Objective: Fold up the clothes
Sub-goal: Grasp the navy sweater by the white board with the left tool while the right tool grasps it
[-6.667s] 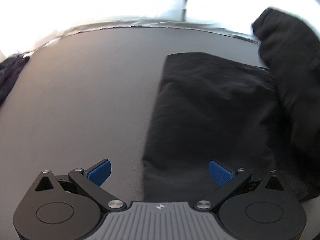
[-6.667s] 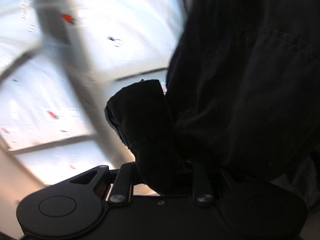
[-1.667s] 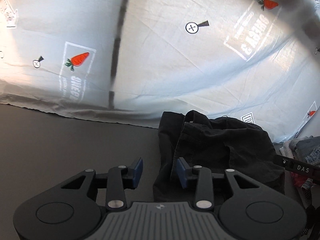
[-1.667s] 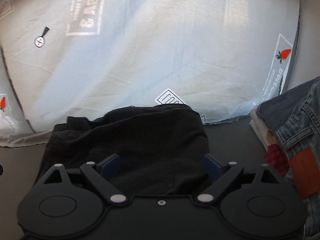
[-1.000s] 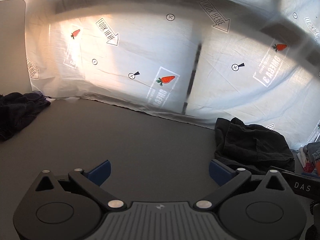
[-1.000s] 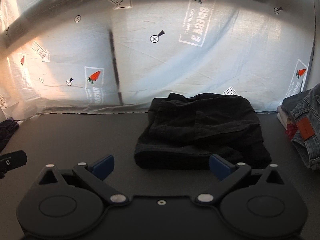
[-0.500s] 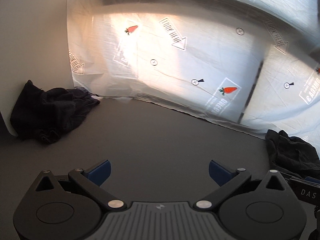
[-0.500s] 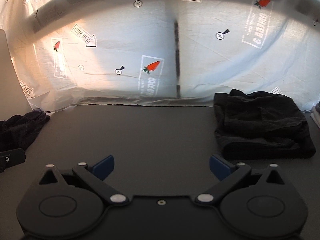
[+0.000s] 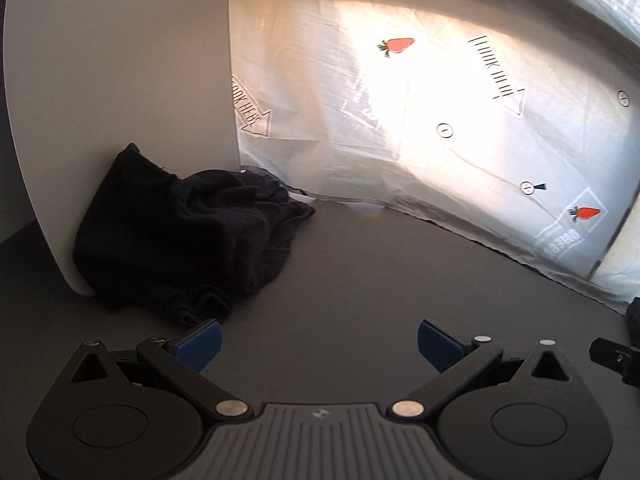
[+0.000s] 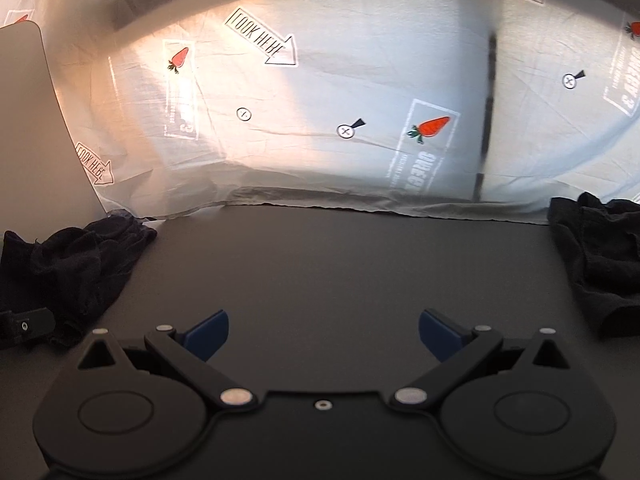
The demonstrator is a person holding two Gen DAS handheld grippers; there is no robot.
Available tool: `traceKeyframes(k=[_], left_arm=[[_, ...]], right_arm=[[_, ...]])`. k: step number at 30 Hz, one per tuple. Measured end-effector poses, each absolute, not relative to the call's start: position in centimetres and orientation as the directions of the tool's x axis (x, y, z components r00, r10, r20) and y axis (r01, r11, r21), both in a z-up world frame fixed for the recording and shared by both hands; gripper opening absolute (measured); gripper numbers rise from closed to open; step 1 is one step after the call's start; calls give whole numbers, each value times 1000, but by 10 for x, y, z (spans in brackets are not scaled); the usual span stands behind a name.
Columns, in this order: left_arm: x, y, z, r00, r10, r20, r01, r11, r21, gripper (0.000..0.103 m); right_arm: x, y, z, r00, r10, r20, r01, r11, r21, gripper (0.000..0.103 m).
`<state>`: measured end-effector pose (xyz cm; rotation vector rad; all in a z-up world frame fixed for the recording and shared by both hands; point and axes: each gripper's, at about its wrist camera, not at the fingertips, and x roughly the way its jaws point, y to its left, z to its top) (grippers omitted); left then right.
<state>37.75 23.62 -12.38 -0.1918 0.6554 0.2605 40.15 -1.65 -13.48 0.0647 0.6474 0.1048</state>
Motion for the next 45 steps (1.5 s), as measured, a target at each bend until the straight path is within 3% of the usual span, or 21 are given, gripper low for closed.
traceKeyframes(k=[22, 31, 38, 41, 45], left_arm=[[454, 423, -195, 527, 418, -740, -673, 737, -62, 103], [467, 458, -210, 494, 427, -757, -713, 698, -71, 103], [475, 467, -211, 499, 426, -755, -726, 681, -95, 103], [475, 469, -212, 499, 427, -754, -730, 675, -101, 103], [472, 468, -211, 495, 433, -753, -739, 665, -103, 102]], right_arm=[[544, 241, -190, 603, 393, -694, -502, 863, 52, 102], [576, 305, -202, 526, 461, -715, -582, 808, 92, 93], [590, 312, -208, 466, 520, -716, -603, 779, 174, 82], [592, 310, -210, 432, 557, -709, -608, 761, 227, 71], [591, 313, -212, 390, 608, -691, -635, 721, 276, 41]])
